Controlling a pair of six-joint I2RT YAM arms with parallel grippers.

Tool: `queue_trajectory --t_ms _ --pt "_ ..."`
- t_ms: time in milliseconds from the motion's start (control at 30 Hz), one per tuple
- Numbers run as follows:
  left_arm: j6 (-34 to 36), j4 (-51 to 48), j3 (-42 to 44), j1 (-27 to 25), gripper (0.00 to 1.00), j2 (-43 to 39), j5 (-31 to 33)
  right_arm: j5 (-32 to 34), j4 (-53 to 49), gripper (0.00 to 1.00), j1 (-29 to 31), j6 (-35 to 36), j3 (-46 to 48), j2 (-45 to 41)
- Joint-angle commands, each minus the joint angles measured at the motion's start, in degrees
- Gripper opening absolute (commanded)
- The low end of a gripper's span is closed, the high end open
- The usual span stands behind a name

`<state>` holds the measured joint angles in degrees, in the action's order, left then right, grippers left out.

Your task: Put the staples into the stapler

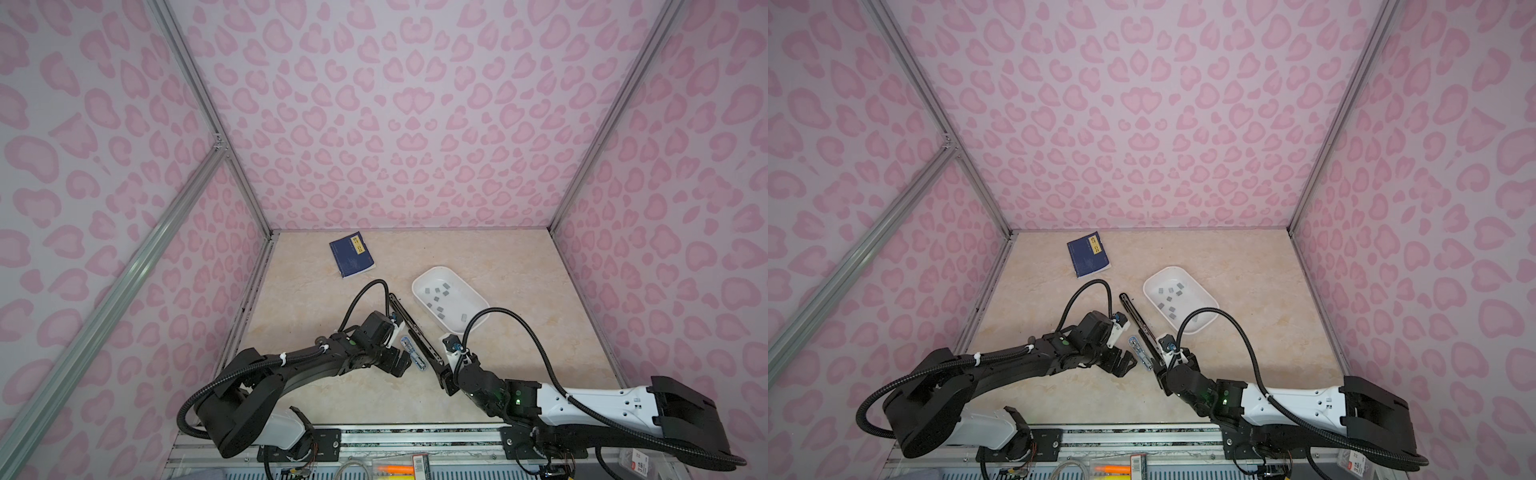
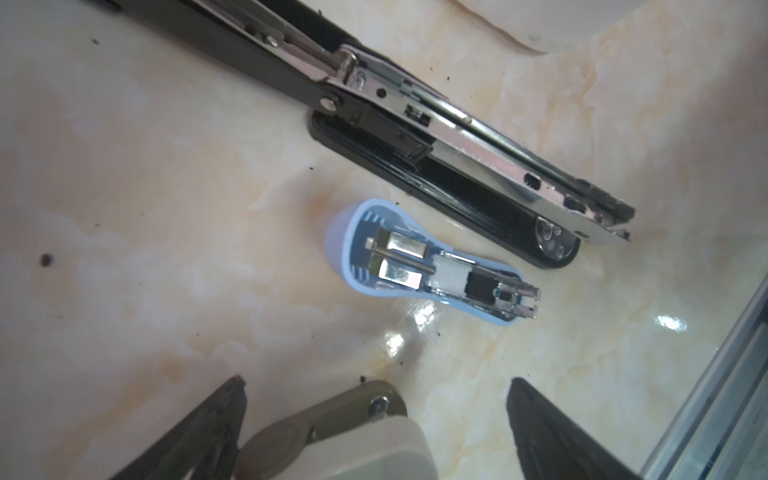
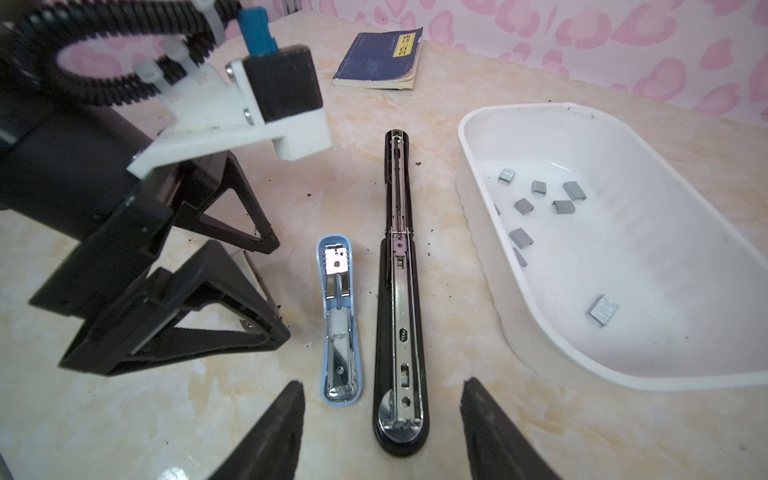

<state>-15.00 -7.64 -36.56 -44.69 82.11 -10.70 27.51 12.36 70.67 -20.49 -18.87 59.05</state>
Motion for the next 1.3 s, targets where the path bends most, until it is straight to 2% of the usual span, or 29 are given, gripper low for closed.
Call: queue_trajectory --t_ms 0,267,500,600,733,1000,1167,1267 --pt "-0.8 -1.8 -0.9 -1.6 0.97 1.2 0.6 -1.6 0.7 0.62 -1.1 -1.1 1.6 -2.6" --pt "-5.5 -4.7 0.2 -6.3 0.9 -1.6 6.8 -3.9 2.6 0.61 -3.7 -2.3 4.9 -7.6" --pt "-7.6 -7.6 1.0 -10.5 0.88 -4.4 11.3 -5.4 0.5 0.6 -3.8 -2.5 2.9 -5.1" --pt "-7.7 -8.3 1.0 -12.4 0.86 -3.7 12.1 -5.9 1.3 0.6 -3.8 -2.6 2.8 -4.2" --pt "-8.1 -10.7 -0.8 -16.1 0.83 -2.9 16.2 -6.0 1.7 0.6 -3.8 -2.8 2.5 -3.2" --pt "-8.1 -12.7 -3.2 -17.1 0.77 -1.2 21.9 -6.6 1.7 0.6 -3.8 -2.8 2.1 -2.4" --pt "-8.4 -13.7 -5.0 -17.1 0.67 0.7 23.1 -6.5 1.9 0.6 -3.8 -2.9 2.4 -2.4" --pt "-8.3 -14.1 -5.6 -17.1 0.54 1.3 23.4 -6.5 2.1 0.6 -3.8 -2.9 2.5 -2.4"
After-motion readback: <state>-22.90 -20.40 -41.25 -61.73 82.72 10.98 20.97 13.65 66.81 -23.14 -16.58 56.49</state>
